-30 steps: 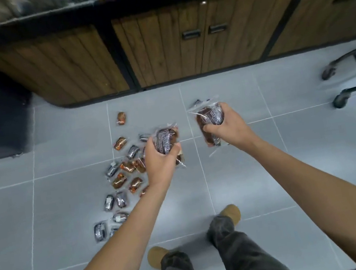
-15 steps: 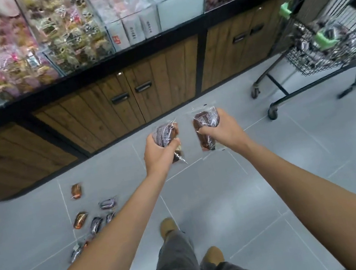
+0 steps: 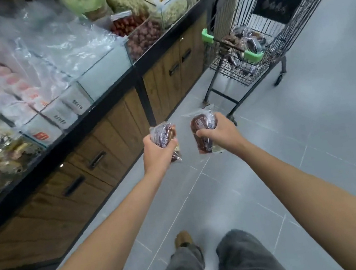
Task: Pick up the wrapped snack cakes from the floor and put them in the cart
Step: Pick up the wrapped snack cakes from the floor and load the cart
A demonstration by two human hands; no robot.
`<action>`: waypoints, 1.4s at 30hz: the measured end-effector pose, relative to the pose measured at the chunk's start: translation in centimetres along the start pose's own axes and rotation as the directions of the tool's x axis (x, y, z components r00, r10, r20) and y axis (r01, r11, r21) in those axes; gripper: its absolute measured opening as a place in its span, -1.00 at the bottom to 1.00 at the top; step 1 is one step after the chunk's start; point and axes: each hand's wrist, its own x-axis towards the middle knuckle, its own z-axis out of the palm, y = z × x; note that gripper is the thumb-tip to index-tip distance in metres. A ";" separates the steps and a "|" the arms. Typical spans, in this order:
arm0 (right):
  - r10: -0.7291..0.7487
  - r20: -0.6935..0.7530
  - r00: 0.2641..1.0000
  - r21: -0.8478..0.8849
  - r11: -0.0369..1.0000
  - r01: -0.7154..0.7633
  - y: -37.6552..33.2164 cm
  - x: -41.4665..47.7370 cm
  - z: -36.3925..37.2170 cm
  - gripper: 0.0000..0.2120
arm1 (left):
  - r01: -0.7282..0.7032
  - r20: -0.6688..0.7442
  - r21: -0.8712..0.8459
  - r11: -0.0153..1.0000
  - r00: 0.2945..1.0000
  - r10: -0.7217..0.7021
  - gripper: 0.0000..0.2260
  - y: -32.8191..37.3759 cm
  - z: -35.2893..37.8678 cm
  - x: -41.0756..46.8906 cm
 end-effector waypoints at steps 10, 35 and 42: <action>0.107 -0.234 0.966 0.025 0.994 -0.104 1.0 7.2 -8.5 -0.56 | -0.189 0.265 0.048 0.981 0.949 0.169 -0.44 9.2 9.0 7.9; 0.112 -0.224 0.968 0.130 0.988 -0.084 9.5 31.6 -33.6 -0.48 | -0.170 0.291 0.067 0.983 0.946 0.144 -0.46 26.7 38.4 22.2; 0.155 -0.153 0.976 0.025 0.988 -0.153 10.9 39.7 -38.5 -0.24 | -0.111 0.296 0.122 0.986 0.953 0.071 -0.36 28.9 46.2 28.7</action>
